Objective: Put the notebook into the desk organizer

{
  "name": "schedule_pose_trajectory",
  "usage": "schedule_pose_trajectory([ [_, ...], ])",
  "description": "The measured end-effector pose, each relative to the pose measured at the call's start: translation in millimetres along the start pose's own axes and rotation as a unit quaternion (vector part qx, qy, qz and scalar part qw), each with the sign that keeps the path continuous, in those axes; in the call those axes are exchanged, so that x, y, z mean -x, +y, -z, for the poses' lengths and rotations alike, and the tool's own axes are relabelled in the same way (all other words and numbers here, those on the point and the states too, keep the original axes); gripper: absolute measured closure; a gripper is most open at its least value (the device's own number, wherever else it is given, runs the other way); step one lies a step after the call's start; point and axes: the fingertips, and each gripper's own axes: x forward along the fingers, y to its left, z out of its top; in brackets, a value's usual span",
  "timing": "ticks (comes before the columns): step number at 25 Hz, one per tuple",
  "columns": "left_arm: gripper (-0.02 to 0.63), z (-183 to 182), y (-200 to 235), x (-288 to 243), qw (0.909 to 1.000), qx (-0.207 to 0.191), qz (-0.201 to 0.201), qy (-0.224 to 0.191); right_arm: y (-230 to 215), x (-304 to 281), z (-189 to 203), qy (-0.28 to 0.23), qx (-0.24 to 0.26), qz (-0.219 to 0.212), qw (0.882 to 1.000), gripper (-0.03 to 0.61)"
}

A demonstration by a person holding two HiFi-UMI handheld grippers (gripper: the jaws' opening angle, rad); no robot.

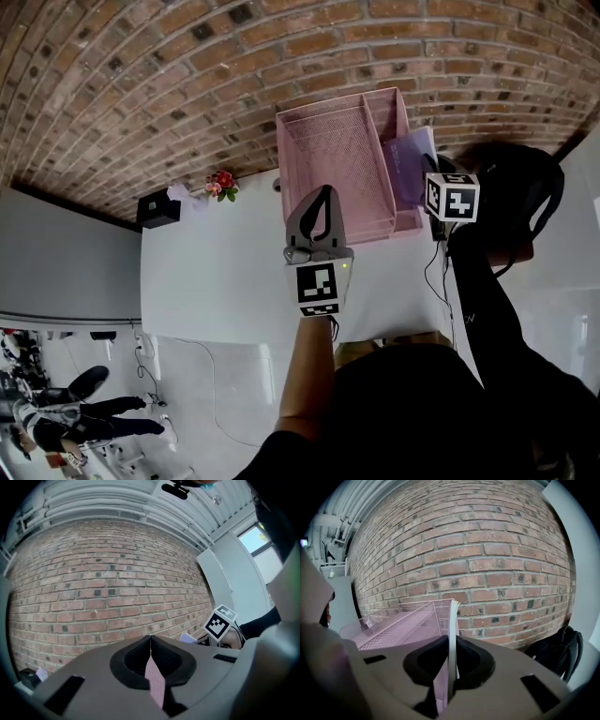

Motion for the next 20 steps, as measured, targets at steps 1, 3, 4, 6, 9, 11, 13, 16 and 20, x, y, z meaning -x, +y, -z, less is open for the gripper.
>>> schedule_pose_trajectory([
  [1,0.597,0,0,0,1.0000,0.000,-0.001,0.000,0,-2,-3,-0.001,-0.001,0.000,1.000,0.520],
  [3,0.597,1,1,-1,1.0000,0.001,-0.004,0.000,-1,-8,-9,-0.002,0.001,0.001,1.000,0.518],
  [4,0.597,2,1,-1,1.0000,0.002,-0.005,0.000,-2,-11,-12,-0.002,0.004,0.001,1.000,0.517],
  [6,0.597,3,0,-2,1.0000,0.004,-0.007,0.001,-3,-18,-18,-0.002,0.007,-0.001,1.000,0.514],
  [9,0.597,3,-4,-4,1.0000,0.003,-0.007,0.002,-5,-25,-33,-0.020,0.004,-0.004,1.000,0.512],
  [11,0.597,3,-6,-5,1.0000,0.003,-0.008,0.003,-6,-31,-45,-0.035,0.010,-0.004,0.999,0.518],
  [13,0.597,2,-8,-6,1.0000,0.004,-0.008,0.003,-7,-37,-53,-0.042,0.017,-0.004,0.999,0.518],
  [16,0.597,-1,-9,-10,1.0000,0.001,-0.007,0.004,-8,-45,-63,-0.049,0.011,-0.012,0.999,0.520],
  [20,0.598,-4,-9,-14,0.9999,0.000,-0.008,0.006,5,-51,-54,-0.022,0.013,-0.064,0.998,0.403],
])
